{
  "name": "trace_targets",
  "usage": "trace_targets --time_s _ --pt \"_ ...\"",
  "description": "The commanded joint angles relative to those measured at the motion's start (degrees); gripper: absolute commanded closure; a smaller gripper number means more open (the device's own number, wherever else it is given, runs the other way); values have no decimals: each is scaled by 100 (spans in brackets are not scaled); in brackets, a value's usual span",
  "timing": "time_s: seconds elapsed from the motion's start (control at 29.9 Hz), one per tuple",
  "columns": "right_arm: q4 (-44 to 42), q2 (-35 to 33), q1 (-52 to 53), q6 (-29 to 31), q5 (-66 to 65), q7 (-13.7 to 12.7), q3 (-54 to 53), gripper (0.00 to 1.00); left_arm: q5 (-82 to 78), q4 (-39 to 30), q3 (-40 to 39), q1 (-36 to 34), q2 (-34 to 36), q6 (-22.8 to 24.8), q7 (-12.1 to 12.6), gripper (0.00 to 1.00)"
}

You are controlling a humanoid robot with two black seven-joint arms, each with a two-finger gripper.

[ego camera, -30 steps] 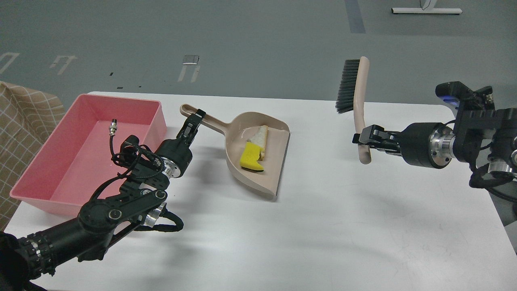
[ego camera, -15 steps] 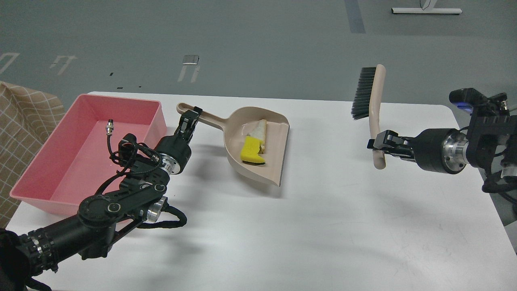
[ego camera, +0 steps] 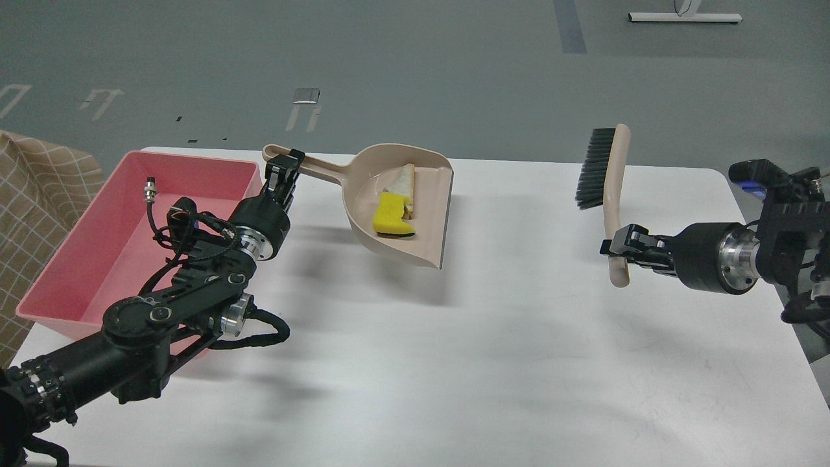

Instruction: Sweep and dump garbage into bin

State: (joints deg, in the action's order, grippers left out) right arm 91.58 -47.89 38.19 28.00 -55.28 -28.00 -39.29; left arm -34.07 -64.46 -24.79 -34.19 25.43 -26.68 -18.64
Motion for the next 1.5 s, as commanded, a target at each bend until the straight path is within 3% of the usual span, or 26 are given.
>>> trace_targets --time_s 0.0,0.84,1.04,1.47 --pt "0 8 -30 0 -9 0 0 98 67 -31 -8 -70 155 5 9 100" --pt "0 61 -154 0 -9 0 9 98 814 -260 -333 -149 1693 761 0 100" --pt "0 70 -171 0 -9 0 9 98 963 -251 -596 -79 2106 1121 0 100" --pt "-35 113 -171 0 -18 0 0 98 1069 -251 -615 123 2818 1543 -158 100"
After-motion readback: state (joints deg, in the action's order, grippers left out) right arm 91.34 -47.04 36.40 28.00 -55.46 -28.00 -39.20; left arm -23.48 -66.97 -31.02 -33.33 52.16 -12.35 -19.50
